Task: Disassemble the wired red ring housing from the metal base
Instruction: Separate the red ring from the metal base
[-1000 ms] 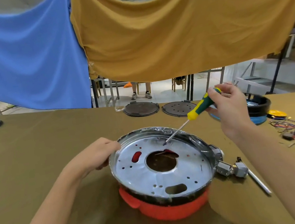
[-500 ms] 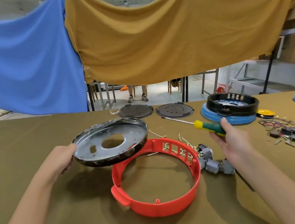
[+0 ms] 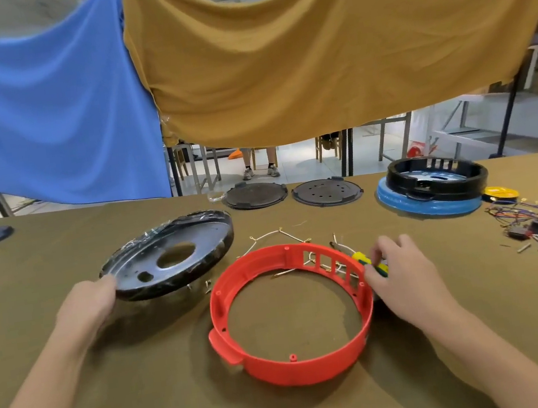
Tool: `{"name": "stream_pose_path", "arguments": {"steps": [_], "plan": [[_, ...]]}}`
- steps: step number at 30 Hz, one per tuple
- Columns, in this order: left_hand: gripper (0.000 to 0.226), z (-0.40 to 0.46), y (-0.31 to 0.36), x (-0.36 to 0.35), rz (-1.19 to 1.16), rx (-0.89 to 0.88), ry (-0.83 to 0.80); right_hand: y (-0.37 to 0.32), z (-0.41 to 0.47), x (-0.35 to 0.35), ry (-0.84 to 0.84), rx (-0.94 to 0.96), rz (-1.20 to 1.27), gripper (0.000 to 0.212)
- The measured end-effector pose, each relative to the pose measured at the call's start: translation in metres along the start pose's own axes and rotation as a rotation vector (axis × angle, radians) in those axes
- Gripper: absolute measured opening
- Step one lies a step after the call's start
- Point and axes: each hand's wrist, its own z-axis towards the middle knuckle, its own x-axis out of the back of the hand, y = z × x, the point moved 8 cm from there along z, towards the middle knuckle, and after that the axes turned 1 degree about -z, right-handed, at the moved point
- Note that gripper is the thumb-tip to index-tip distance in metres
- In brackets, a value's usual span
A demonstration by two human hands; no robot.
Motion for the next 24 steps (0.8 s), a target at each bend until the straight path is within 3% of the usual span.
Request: {"name": "stream_pose_path", "arguments": {"steps": [4,6,8,10,12,14,18,21,24], "plan": [[0.044,-0.013,-0.007,0.012,0.213,-0.003,0.087,0.001,0.0,0.007,-0.003,-0.029,-0.054,0.016],[0.043,-0.015,-0.005,0.01,0.271,-0.009,0.089,-0.009,-0.004,0.013,0.05,0.061,-0.036,0.02],[0.04,-0.015,-0.004,0.004,0.3,-0.008,0.046,-0.032,-0.012,0.017,0.024,0.237,0.156,0.022],[0.037,-0.016,-0.006,0.0,0.301,0.003,0.001,-0.056,-0.025,0.007,-0.194,0.434,0.281,0.036],[0.038,-0.017,-0.007,-0.001,0.297,0.013,-0.021,-0.07,-0.043,-0.013,-0.476,0.576,0.247,0.049],[0.038,-0.017,-0.008,0.001,0.299,0.025,-0.036,-0.072,-0.05,-0.022,-0.595,0.626,0.196,0.052],[0.036,-0.018,-0.01,0.002,0.286,0.048,-0.064,-0.073,-0.05,-0.015,-0.61,0.637,0.225,0.048],[0.035,-0.021,-0.01,0.002,0.328,0.09,-0.071,-0.076,-0.06,-0.025,-0.652,0.721,0.091,0.051],[0.054,-0.025,-0.006,0.004,0.406,0.091,0.005,-0.077,-0.049,-0.01,-0.462,0.743,0.114,0.051]]}}
